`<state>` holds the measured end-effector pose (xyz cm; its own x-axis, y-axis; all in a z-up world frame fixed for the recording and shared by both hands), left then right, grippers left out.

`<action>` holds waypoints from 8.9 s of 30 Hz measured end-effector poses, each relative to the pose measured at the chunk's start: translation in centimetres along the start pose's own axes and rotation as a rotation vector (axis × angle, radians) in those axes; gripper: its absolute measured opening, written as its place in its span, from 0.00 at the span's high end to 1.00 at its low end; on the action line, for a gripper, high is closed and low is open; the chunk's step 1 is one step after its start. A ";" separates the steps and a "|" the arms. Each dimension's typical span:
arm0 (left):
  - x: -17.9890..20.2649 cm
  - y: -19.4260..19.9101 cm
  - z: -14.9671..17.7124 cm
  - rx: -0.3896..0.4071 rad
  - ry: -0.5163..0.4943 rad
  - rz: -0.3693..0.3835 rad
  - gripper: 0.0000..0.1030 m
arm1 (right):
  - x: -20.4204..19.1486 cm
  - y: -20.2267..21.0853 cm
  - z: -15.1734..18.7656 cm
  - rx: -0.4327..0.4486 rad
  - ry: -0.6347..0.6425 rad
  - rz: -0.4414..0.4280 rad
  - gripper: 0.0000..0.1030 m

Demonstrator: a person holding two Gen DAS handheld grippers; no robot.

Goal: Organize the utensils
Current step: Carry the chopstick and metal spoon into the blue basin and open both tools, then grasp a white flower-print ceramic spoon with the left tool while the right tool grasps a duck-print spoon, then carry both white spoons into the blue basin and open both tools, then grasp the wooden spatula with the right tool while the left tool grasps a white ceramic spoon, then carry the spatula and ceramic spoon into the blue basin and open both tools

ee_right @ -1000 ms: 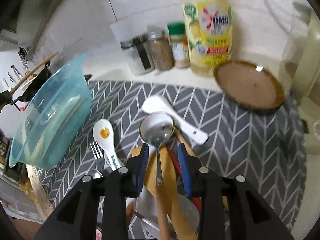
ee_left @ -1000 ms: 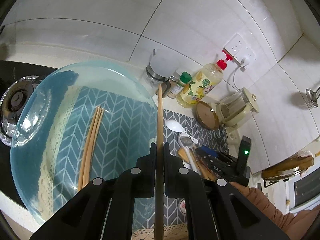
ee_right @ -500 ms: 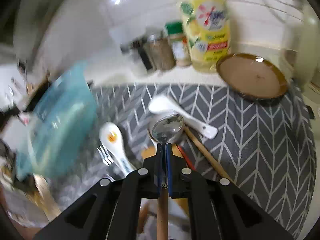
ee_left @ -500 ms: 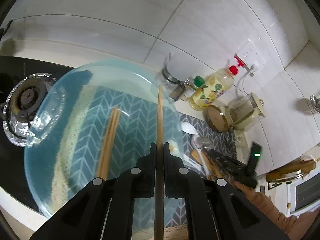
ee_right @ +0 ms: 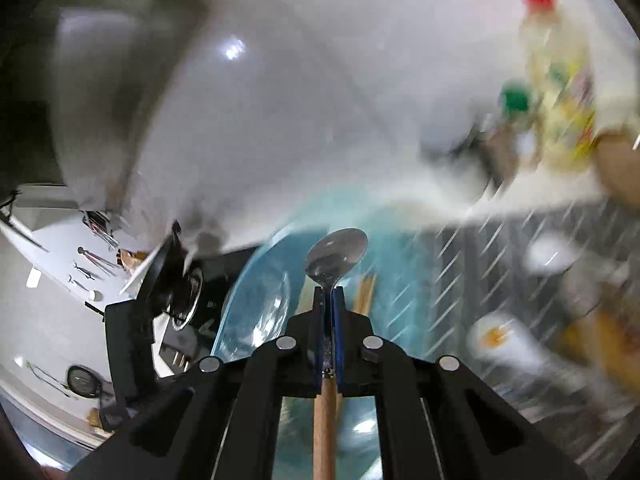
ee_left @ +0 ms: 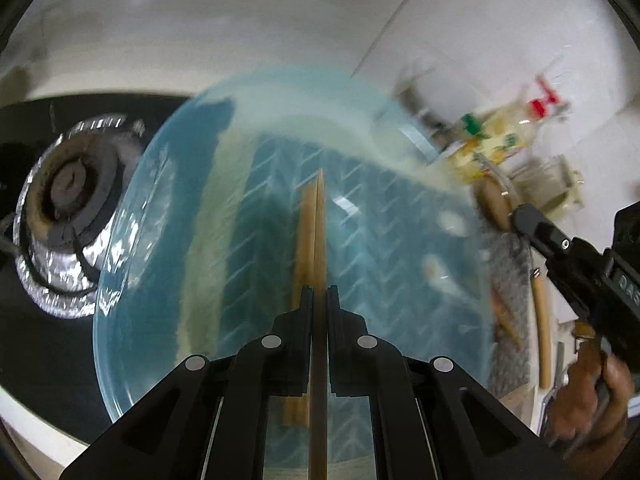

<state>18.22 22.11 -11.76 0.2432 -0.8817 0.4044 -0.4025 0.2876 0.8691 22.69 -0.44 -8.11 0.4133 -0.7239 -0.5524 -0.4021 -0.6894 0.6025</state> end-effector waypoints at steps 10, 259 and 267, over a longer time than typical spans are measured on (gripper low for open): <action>-0.9 -2.5 0.5 -0.045 -0.027 -0.054 0.92 | -1.0 -9.7 2.0 -0.229 -0.023 0.234 0.95; 20.4 6.3 9.8 0.273 -0.163 -0.032 0.94 | 19.7 15.1 4.2 0.094 0.201 -0.031 0.83; 9.7 10.3 3.3 0.209 -0.363 -0.121 0.94 | 8.5 12.5 2.7 0.198 0.203 -0.003 0.83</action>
<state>13.55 15.30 0.13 -0.0114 -0.9894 0.1447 -0.5693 0.1253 0.8125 18.95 -15.27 -6.78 0.5624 -0.7151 -0.4152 -0.5438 -0.6981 0.4656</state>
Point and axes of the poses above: each gripper's, at about its wrist camera, not at the fingertips, and y roughly against the way its jaws point, x to its right, z to its underside, the point moved 2 cm from there along -y, roughly the way its jaws point, and after that the axes turned 7 degrees about y, right-handed, at the moved point
